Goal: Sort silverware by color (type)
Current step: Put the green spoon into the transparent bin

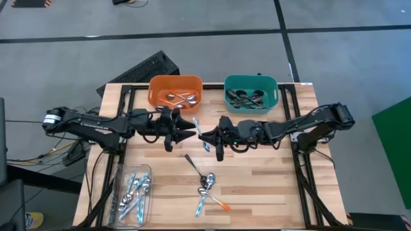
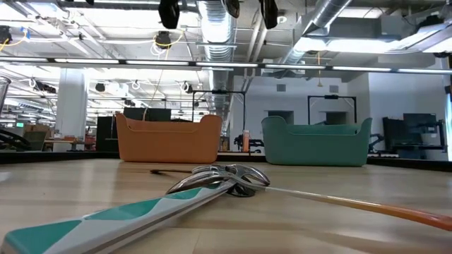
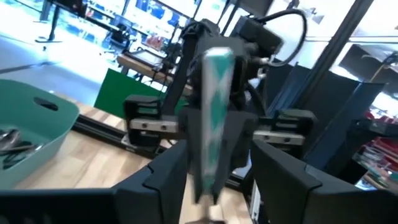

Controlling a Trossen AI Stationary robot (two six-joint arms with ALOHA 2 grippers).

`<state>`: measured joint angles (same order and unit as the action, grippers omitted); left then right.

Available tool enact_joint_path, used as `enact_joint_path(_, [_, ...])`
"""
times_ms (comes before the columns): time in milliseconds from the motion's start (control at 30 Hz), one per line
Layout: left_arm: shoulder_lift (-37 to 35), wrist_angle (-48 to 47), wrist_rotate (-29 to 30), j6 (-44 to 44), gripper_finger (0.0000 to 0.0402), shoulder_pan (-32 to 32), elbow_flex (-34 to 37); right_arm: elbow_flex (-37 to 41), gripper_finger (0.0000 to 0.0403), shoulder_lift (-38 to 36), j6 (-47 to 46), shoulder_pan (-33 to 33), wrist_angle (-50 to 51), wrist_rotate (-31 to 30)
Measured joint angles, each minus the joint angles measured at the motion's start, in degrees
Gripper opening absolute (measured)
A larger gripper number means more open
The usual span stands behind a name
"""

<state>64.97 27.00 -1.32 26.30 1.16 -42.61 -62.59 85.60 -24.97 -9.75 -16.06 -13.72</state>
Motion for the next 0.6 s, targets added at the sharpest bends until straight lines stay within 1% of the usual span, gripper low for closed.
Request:
enact_joint_path(133, [0.4,1.1,0.0,0.0,0.0145,-0.8,0.0,0.0,0.0021,0.0,0.1,0.0,0.0,0.0])
enact_joint_path(233, [0.9,3.3,-1.2,-0.1,0.0134,-1.3,0.0,0.0,0.0021,0.0,0.1,0.0,0.1,0.0])
enact_joint_path(500, [2.7,4.8,-1.4,-0.4,0.0129,-1.7,0.0,0.0,0.0021,0.0,0.3,1.2,0.3,0.0])
enact_joint_path(600, [2.7,4.9,-1.3,-1.5,0.0113,-1.9,0.0,0.0,0.0021,0.0,1.1,1.3,0.4,0.0])
